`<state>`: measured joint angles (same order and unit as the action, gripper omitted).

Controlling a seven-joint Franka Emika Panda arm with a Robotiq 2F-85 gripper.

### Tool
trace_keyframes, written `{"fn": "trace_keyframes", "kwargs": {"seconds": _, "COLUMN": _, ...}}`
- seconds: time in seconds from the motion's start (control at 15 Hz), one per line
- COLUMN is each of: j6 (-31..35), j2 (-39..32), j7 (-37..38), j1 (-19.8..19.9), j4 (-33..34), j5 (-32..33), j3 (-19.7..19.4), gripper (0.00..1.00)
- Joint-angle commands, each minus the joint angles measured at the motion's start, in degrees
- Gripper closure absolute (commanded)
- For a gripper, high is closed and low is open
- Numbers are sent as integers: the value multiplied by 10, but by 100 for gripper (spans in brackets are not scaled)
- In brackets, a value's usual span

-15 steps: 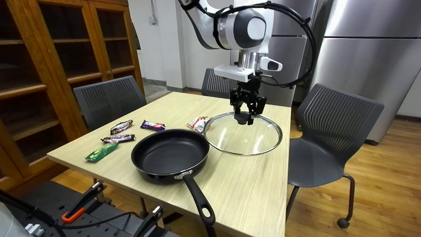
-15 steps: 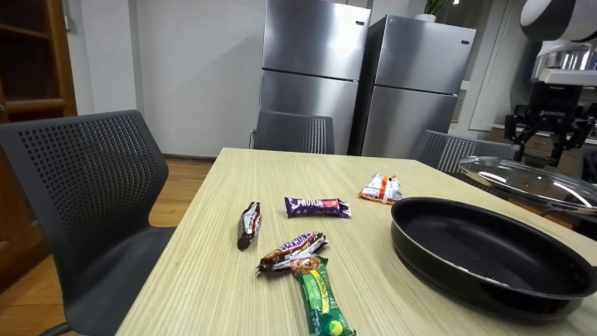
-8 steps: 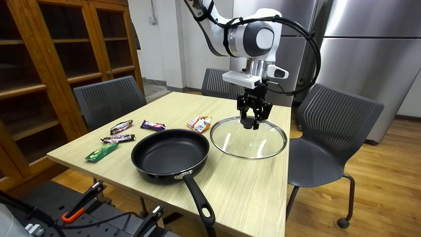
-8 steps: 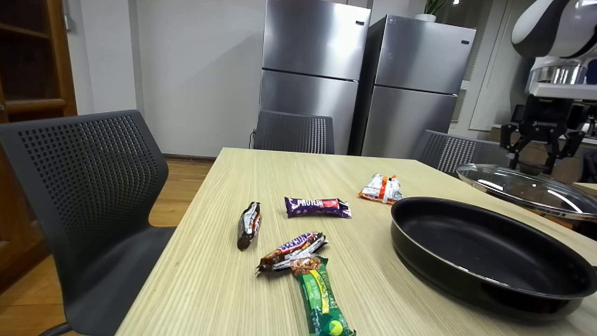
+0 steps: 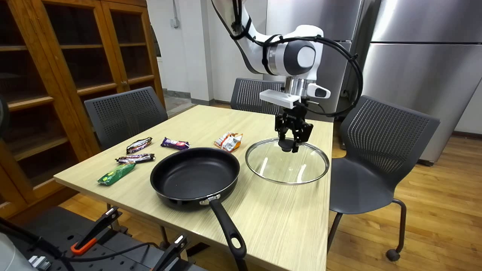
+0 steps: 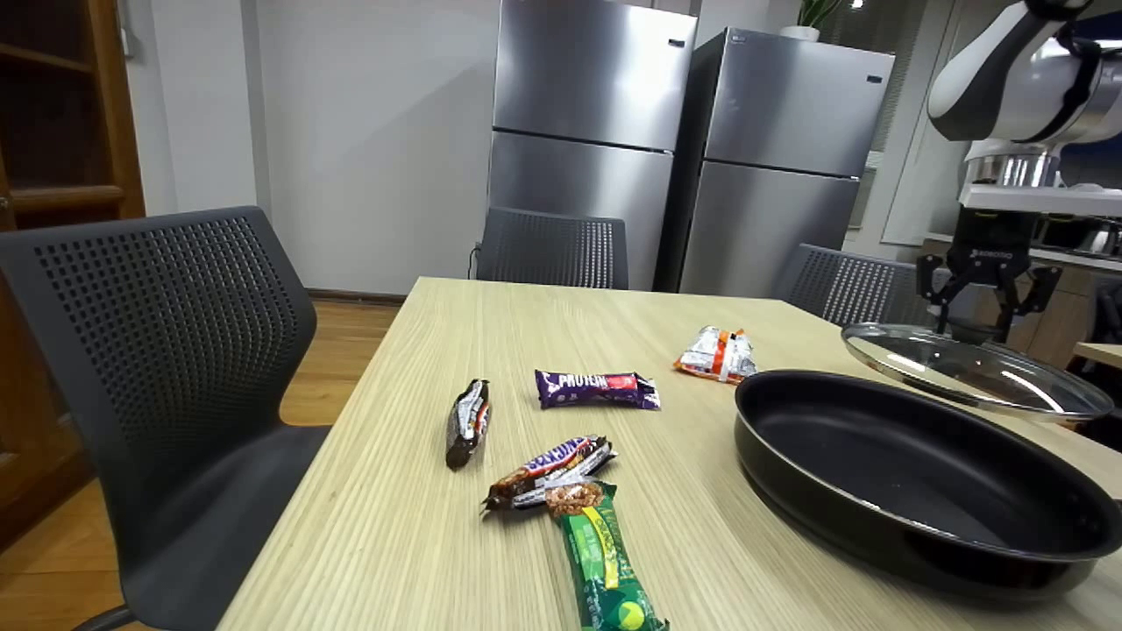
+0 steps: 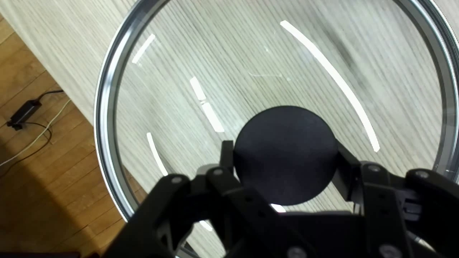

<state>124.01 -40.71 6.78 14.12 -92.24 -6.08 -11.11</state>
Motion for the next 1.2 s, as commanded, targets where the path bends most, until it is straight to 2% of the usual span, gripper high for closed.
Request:
{"fn": "trace_keyframes", "kwargs": {"seconds": 0.0, "j6": -55, "j2": -35, "j7": 18, "j1": 11, "j4": 75, "j5": -12, "j3": 8, "gripper": 61}}
{"fn": "trace_keyframes", "kwargs": {"seconds": 0.53, "j6": -77, "j2": -95, "j7": 33, "j1": 15, "j4": 146, "j5": -24, "j3": 9, "gripper": 61}}
{"fn": "trace_keyframes", "kwargs": {"seconds": 1.13, "j6": -95, "j2": -125, "j7": 36, "j1": 19, "j4": 183, "j5": -21, "j3": 9, "gripper": 61}}
